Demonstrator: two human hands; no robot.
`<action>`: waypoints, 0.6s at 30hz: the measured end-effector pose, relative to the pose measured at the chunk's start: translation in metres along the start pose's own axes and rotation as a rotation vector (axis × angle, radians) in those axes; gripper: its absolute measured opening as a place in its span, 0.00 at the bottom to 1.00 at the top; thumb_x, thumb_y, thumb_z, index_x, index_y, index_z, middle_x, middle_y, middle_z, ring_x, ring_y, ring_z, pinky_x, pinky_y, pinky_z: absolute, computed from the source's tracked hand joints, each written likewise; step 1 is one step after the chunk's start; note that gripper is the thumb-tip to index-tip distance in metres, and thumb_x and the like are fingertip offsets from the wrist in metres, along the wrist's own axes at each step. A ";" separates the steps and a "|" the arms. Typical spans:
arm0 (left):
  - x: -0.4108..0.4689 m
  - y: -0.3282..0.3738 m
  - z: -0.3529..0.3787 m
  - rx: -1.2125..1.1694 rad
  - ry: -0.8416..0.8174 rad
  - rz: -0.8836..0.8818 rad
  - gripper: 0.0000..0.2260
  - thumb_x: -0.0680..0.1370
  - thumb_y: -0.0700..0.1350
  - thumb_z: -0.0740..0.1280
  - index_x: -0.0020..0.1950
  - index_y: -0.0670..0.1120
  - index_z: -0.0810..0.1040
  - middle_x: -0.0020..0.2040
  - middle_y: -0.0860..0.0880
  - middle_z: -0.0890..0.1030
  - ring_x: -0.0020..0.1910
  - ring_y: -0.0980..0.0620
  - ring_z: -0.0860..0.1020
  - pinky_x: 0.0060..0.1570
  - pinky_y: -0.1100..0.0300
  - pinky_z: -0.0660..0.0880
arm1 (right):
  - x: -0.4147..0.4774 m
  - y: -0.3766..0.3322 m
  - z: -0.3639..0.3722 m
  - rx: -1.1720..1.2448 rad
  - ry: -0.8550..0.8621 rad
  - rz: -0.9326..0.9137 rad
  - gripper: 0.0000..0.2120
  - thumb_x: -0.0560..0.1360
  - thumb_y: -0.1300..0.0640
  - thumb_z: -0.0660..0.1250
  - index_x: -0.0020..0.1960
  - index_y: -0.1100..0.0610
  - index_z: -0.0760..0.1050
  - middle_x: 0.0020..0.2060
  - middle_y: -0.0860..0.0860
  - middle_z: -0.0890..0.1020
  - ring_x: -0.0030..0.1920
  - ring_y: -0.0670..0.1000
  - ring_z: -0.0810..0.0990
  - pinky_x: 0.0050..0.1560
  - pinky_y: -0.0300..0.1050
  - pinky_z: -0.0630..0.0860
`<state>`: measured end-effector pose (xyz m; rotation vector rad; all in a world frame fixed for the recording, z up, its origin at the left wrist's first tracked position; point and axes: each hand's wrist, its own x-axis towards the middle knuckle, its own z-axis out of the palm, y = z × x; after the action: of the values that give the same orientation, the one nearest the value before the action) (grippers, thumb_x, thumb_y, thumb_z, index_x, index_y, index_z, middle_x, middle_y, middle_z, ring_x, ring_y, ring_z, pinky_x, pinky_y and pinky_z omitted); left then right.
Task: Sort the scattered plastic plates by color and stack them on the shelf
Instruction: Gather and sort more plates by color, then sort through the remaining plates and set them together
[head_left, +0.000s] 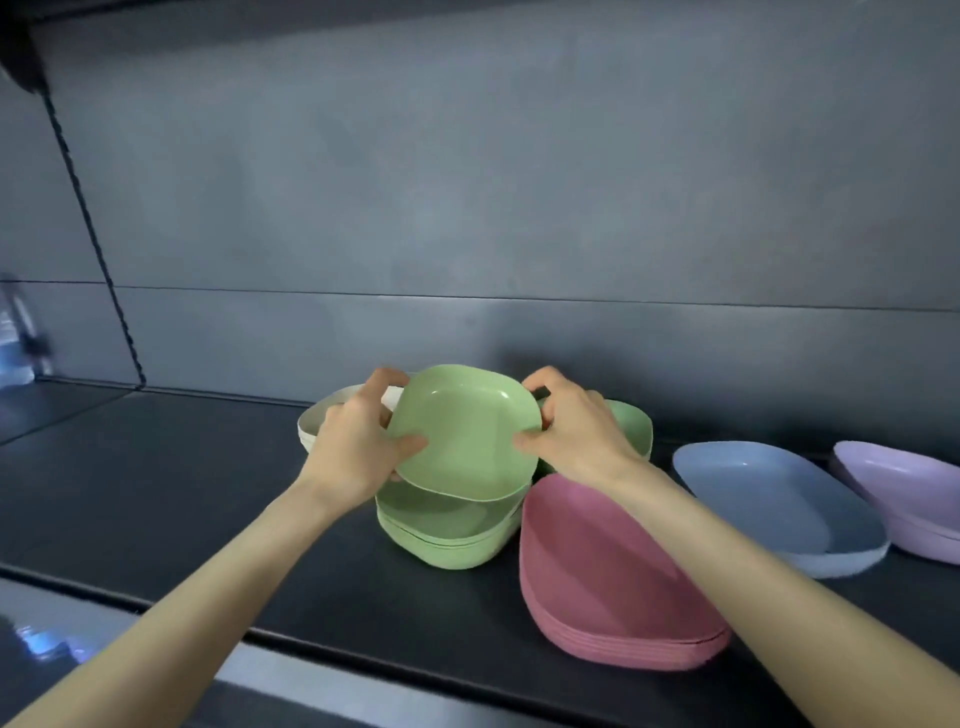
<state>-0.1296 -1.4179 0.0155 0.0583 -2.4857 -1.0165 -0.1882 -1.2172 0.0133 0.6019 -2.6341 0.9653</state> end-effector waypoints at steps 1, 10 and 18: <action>0.003 -0.006 -0.002 0.020 -0.049 0.001 0.20 0.71 0.39 0.72 0.61 0.51 0.72 0.41 0.47 0.79 0.21 0.56 0.76 0.24 0.71 0.71 | 0.000 -0.003 0.004 -0.068 -0.044 0.038 0.17 0.67 0.59 0.70 0.54 0.53 0.70 0.35 0.49 0.79 0.41 0.53 0.76 0.42 0.47 0.73; 0.016 -0.042 -0.002 0.137 -0.328 0.045 0.11 0.73 0.39 0.71 0.54 0.48 0.79 0.49 0.50 0.76 0.39 0.55 0.70 0.41 0.65 0.65 | -0.004 -0.015 0.020 -0.353 -0.211 0.123 0.18 0.63 0.55 0.73 0.50 0.63 0.78 0.39 0.57 0.77 0.42 0.57 0.75 0.42 0.47 0.74; 0.012 -0.046 0.000 0.167 -0.248 0.185 0.07 0.75 0.45 0.68 0.51 0.44 0.80 0.45 0.49 0.76 0.45 0.49 0.74 0.46 0.60 0.70 | -0.009 -0.015 0.018 -0.294 -0.190 0.085 0.13 0.69 0.54 0.72 0.52 0.56 0.78 0.45 0.49 0.77 0.49 0.51 0.75 0.48 0.42 0.71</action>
<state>-0.1462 -1.4536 -0.0108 -0.2565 -2.7341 -0.7785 -0.1754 -1.2371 0.0051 0.5358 -2.9144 0.5466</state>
